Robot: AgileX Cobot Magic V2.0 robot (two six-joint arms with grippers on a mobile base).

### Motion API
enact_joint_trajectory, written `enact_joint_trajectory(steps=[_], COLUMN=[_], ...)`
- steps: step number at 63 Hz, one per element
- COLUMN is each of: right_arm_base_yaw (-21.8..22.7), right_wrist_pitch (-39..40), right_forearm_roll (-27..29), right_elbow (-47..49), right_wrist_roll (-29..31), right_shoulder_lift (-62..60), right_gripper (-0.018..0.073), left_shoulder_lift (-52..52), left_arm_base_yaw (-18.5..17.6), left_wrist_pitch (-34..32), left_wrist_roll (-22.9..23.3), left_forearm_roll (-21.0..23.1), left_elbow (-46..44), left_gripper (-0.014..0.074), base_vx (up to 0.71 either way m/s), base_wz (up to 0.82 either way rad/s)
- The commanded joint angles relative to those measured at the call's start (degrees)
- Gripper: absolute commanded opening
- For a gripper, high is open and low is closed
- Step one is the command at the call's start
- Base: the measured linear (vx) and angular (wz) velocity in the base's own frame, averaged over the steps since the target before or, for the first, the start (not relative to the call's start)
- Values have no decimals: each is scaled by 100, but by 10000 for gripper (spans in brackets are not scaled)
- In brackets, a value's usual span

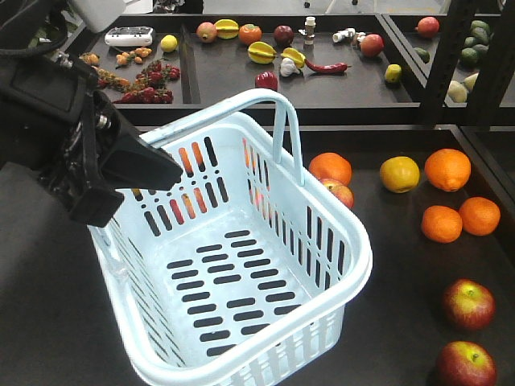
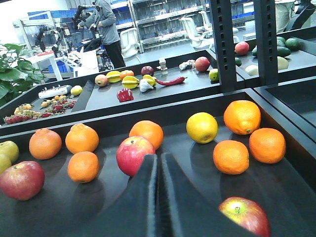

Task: Pick three apples into basket with both arms
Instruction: 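Drive the base up to the fruit table holding the basket, then lower the basket with the left gripper onto the table among the fruit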

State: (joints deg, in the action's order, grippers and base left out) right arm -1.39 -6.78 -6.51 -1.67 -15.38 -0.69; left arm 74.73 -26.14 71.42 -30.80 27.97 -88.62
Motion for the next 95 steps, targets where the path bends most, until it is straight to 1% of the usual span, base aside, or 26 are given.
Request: enact_joint_trajectory(steps=[1,51,60,83,91,95], right_arm_base_yaw=[24,24,24,24,24,24], right_wrist_pitch=[390,390,390,390,390,390], right_forearm_roll=[-66,-66,-66,-66,-66,-66], right_elbow=[-69,-69,-69,-69,-69,-69], right_wrist_roll=[1,1,1,1,1,1], right_shoulder_lift=[-66,-66,-66,-66,-66,-66], right_gripper=[-4,-4,-4,-4,-4,-4], left_shoulder_lift=[-170,-149,-143,-132,46,241], left_arm_base_yaw=[-24,-24,-24,-24,-24,-24], left_wrist_pitch=[-386,-440,-601,-745,-942,-1046], left_wrist_roll=[31,31,31,36,18,-30], left_forearm_roll=[270,277,272,278,452,659], left_elbow=[-174,-174,-174,-174,-174,-174], left_gripper=[-6,-6,-6,-6,-6,-6], base_vx=[0,0,0,0,0,0], base_wz=[0,0,0,0,0,0])
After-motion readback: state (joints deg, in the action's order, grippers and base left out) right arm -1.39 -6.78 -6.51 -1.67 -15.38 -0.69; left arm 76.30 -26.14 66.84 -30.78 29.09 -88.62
